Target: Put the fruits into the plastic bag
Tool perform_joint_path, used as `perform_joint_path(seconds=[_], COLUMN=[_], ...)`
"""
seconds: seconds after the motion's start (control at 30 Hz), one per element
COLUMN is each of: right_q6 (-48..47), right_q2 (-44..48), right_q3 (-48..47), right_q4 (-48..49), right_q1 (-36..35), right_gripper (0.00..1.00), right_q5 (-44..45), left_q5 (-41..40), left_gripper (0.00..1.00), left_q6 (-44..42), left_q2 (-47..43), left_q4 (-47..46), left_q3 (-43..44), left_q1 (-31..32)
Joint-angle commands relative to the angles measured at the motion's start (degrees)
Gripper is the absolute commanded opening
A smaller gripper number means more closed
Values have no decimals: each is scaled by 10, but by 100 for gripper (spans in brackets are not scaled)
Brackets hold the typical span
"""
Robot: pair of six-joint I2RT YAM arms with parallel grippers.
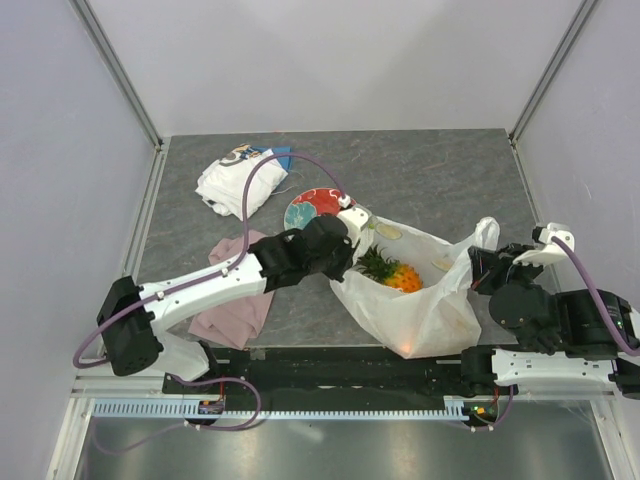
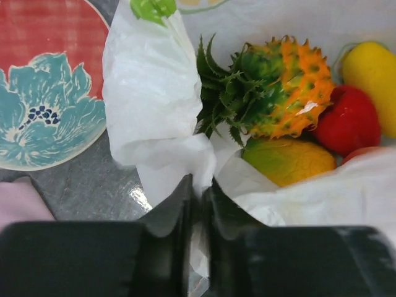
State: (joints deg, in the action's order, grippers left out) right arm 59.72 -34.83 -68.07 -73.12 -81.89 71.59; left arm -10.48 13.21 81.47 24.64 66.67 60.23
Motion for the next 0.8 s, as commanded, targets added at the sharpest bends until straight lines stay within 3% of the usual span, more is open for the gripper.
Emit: perform_joint_path(seconds=[0.0, 0.07, 0.17, 0.23, 0.33, 0.37, 0.47, 0.57, 0.6, 0.63, 0.73, 0.77], right_q6=[-34, -44, -156, -201, -203, -197, -174, -149, -143, -139, -127, -121], right_q2=[-10, -16, -25, -42, -68, -73, -73, -59, -53, -50, -52, -53], right_q3=[-21, -45, -58, -53, -42, -36, -8, 10, 14, 21, 30, 31], right_q4=[24, 28, 119, 167, 169, 169, 166, 163, 163, 163, 161, 160], right_q1=[0, -1, -3, -4, -3, -4, -4, -3, -3, -3, -4, -3], right_gripper=[0, 0, 0, 0, 0, 0, 0, 0, 0, 0, 0, 0], right_q5=[44, 68, 75, 72, 68, 64, 51, 34, 30, 25, 11, 7], left_q5=[192, 302, 458, 495, 533, 535, 556, 576, 578, 576, 540, 518], left_gripper=[8, 4, 2, 2, 2, 2, 7, 36, 53, 60, 73, 73], left_q6=[37, 52, 136, 242, 373, 398, 461, 485, 476, 462, 341, 295], left_q2=[-35, -42, -52, -57, -41, -33, 7, 30, 29, 17, -49, -70], left_q4=[-141, -201, -406, -613, -821, -844, -852, -884, -884, -875, -737, -633], left_q3=[-13, 8, -4, -55, -138, -159, -226, -279, -289, -286, -248, -234], left_q1=[-80, -115, -157, -185, -225, -235, -273, -300, -303, -303, -295, -289])
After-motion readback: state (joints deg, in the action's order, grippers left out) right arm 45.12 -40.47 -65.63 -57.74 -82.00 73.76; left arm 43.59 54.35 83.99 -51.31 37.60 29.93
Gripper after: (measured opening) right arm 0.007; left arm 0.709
